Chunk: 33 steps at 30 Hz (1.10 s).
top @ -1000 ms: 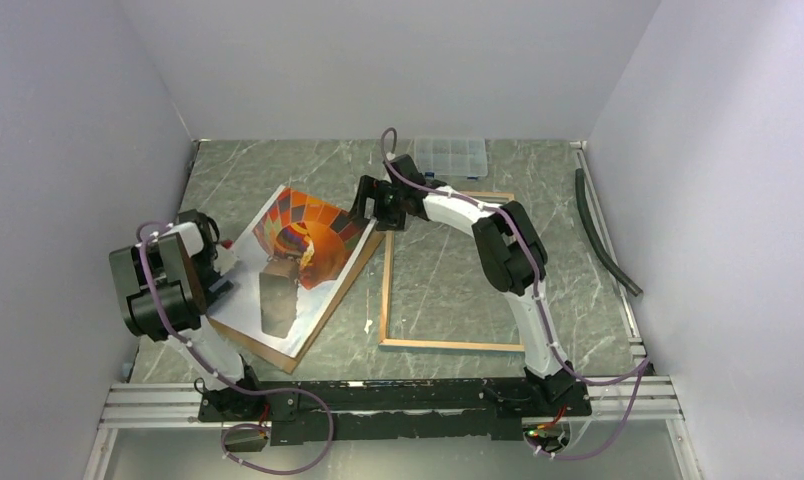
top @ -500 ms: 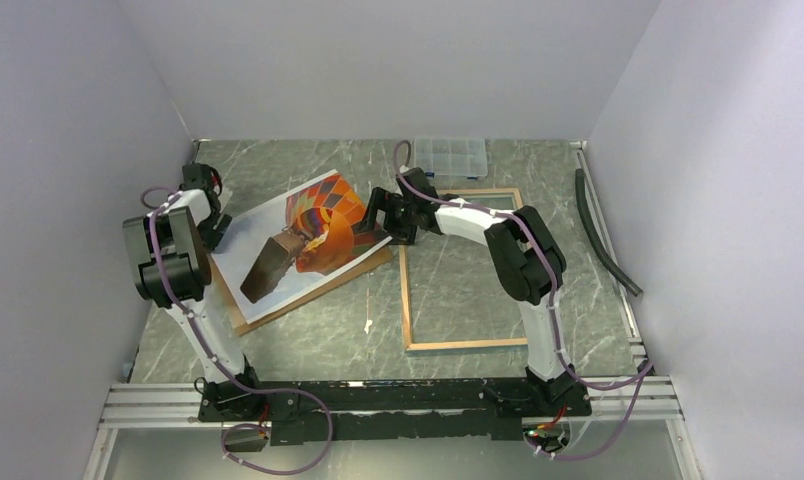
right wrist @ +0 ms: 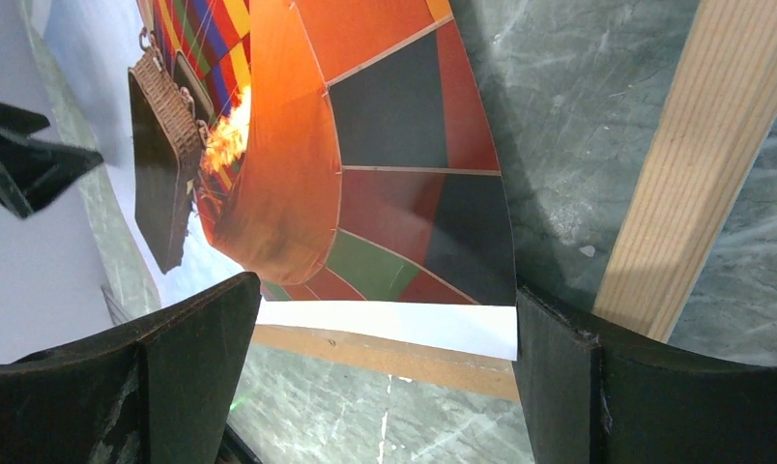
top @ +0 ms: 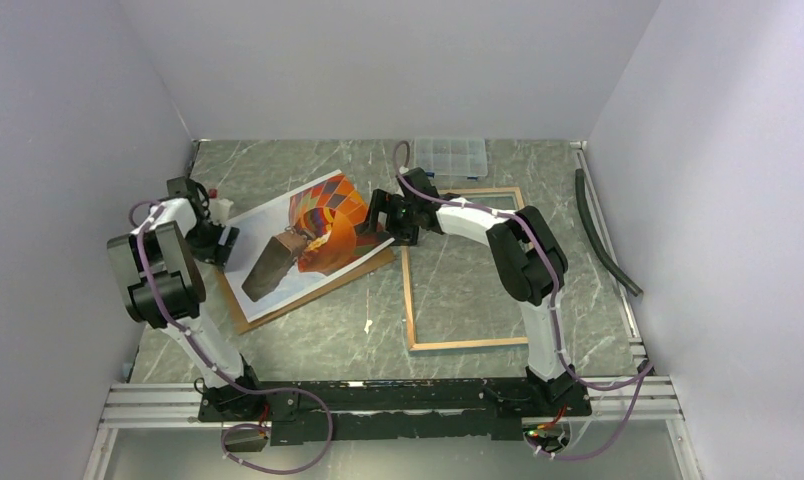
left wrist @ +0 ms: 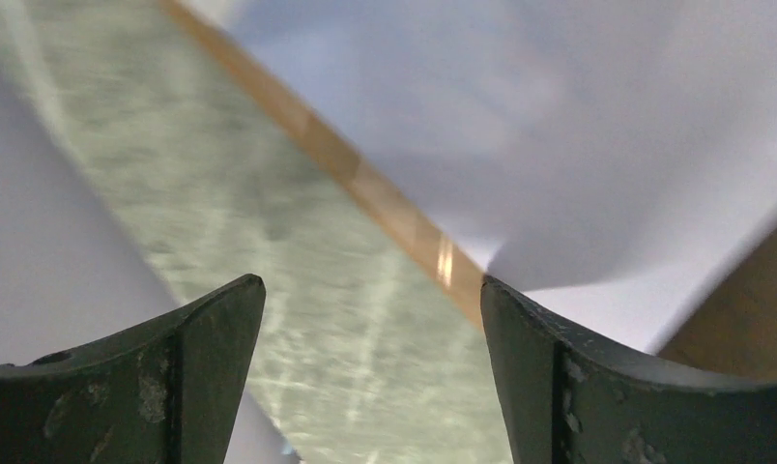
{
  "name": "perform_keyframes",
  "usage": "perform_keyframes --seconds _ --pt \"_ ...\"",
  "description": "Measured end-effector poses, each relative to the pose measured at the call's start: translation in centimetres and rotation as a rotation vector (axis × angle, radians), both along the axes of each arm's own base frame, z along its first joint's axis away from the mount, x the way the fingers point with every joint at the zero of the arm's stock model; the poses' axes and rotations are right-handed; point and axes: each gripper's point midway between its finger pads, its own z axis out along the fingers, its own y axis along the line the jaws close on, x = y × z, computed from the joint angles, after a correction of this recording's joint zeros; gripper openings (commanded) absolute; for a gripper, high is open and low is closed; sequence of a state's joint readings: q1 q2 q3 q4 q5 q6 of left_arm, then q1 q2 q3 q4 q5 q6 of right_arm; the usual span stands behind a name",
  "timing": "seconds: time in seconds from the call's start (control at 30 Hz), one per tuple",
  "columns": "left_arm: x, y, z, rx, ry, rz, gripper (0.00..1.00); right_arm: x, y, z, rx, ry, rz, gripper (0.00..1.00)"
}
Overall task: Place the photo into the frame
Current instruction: Adjust the photo frame item at the center of the board, then pick up the photo frame item at the center of the board.
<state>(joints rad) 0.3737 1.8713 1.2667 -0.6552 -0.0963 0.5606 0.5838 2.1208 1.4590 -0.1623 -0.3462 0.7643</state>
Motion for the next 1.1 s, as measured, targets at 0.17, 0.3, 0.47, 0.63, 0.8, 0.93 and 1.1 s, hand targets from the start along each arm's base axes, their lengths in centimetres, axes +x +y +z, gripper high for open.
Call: perform_keyframes --seconds 0.17,0.3,0.47,0.63,0.8,0.93,1.1 --pt "-2.1 -4.0 -0.6 -0.062 0.038 -0.078 0.85 -0.4 -0.2 -0.2 -0.069 -0.028 0.017 1.0" --pt "-2.0 -4.2 -0.7 -0.068 0.033 -0.084 0.85 -0.7 -0.5 -0.4 -0.139 -0.062 0.034 1.0" --pt "-2.0 -4.1 -0.9 -0.068 0.038 -0.081 0.85 -1.0 -1.1 -0.2 -0.193 -0.092 0.057 1.0" --pt "-2.0 -4.0 -0.9 -0.067 0.055 -0.079 0.83 -0.5 -1.9 -0.4 -0.228 -0.108 0.055 1.0" --pt "-2.1 -4.0 -1.0 -0.067 0.058 -0.078 0.82 -0.3 -2.1 -0.4 -0.235 -0.106 0.06 1.0" --pt "-2.1 -4.1 -1.0 -0.068 0.061 -0.081 0.8 -0.7 -2.0 -0.4 -0.223 -0.091 0.071 1.0" --pt "-1.9 -4.0 -1.1 -0.062 0.063 -0.082 0.78 -1.8 -1.7 -0.8 -0.203 -0.051 0.086 1.0"
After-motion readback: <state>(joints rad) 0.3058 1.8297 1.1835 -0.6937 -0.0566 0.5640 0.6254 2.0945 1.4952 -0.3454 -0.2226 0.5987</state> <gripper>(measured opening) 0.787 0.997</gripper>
